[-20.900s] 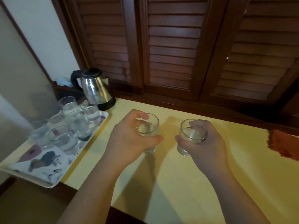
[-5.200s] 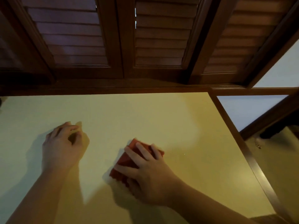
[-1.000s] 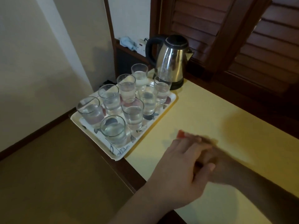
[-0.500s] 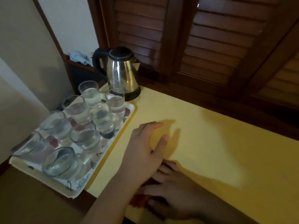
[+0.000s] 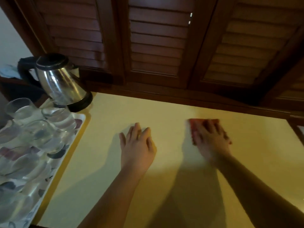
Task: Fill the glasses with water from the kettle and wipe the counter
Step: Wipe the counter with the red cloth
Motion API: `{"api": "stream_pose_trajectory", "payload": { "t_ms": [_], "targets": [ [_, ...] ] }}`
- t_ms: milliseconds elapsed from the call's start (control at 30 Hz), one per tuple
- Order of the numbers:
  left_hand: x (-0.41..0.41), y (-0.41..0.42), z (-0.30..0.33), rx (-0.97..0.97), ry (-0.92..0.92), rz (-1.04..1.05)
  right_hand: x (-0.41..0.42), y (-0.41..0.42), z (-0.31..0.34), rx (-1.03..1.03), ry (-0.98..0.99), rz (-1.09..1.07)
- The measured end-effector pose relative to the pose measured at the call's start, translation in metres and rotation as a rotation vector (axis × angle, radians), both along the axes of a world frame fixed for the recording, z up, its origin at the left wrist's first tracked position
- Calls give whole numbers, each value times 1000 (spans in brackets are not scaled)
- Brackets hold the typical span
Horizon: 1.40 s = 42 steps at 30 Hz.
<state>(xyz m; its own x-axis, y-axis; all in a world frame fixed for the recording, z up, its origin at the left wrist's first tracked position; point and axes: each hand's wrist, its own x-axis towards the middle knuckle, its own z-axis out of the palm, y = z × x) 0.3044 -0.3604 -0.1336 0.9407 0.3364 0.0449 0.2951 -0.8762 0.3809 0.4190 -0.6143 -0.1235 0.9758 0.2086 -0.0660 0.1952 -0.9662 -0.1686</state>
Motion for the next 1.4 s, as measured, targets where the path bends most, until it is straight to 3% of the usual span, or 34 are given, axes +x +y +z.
{"api": "stream_pose_trajectory", "payload": {
  "t_ms": [67,133,200,267,400,500,567,667,767,833,900,1033,1100,1167,1233,1333,1400],
  "targets": [
    [0,3,-2,15,-3,14,-43,6,3,-44,-11,456],
    [1,4,-2,20,7,16,-68,-19,16,-42,102,887],
    [0,2,-2,34,9,21,-65,-62,21,49,135,1036],
    [-2,0,-1,60,3,33,-31,-113,13,79,12,903],
    [-2,-1,-1,69,-6,44,70,-195,21,124,73,-26],
    [-2,-3,-2,64,-2,47,96,-170,17,106,16,-359],
    [-2,-2,-1,48,-8,57,76,-108,9,93,-9,-309],
    [-1,1,-1,31,-21,61,-5,-29,3,43,-31,186],
    [0,1,-1,39,-17,68,-106,-33,6,34,-40,753],
    [0,-1,0,35,-20,69,-138,-81,4,85,-51,920],
    [-1,-3,0,38,-19,76,-132,-149,2,40,-78,826],
    [-1,-7,1,70,2,87,-82,-264,13,-147,111,174],
    [-1,-9,3,70,1,89,-62,-266,15,-85,166,-101],
    [-3,-8,3,63,2,89,-58,-226,19,21,152,-238],
    [-4,-5,3,73,2,77,-80,-166,15,40,117,-158],
    [-4,-4,2,69,-2,68,-156,-112,1,63,-21,290],
    [-5,-4,2,65,-3,72,-192,-135,1,44,-50,529]
  ]
}}
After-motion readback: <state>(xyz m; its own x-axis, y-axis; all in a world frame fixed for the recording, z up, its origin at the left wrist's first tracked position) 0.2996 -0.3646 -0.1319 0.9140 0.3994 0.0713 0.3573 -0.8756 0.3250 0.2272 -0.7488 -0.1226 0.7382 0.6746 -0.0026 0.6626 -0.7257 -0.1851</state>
